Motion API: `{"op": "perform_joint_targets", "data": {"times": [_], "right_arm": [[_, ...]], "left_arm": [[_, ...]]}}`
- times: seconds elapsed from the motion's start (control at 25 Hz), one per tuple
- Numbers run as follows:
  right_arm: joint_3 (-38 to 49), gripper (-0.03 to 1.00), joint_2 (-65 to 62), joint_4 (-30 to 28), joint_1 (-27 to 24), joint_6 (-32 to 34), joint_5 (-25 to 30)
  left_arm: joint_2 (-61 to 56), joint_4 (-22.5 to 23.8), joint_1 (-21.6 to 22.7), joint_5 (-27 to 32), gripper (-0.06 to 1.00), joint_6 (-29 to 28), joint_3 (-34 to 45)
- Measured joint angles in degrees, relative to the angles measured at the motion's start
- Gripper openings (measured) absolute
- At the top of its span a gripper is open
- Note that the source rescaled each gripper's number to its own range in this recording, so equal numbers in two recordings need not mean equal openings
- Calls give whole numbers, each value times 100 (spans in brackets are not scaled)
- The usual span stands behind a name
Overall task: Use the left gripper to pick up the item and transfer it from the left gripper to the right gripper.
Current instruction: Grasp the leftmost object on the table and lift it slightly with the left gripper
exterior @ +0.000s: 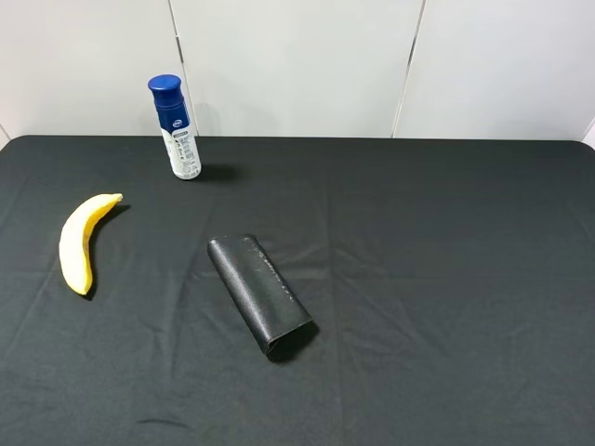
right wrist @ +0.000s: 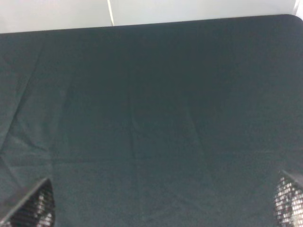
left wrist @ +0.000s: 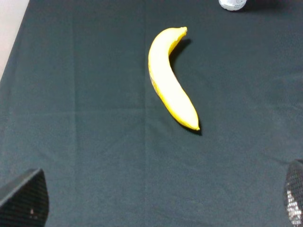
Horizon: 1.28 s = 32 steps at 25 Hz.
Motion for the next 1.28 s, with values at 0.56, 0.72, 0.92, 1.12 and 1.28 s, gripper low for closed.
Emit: {"op": "perform_joint_targets", "data": {"times": [0.56,0.72,0.92,1.12,1.28], "right_arm": [[0,100,0,0,0,0,0],[0,100,0,0,0,0,0],[0,100,0,0,0,0,0],[0,100,0,0,0,0,0],[0,100,0,0,0,0,0]], "left_arm": [[0,0,0,0,100,5,0],[0,0,0,0,100,5,0],[0,0,0,0,100,5,0],[8,0,0,30,100,-28,-15],[413,4,0,225,100,-87,-298]]}}
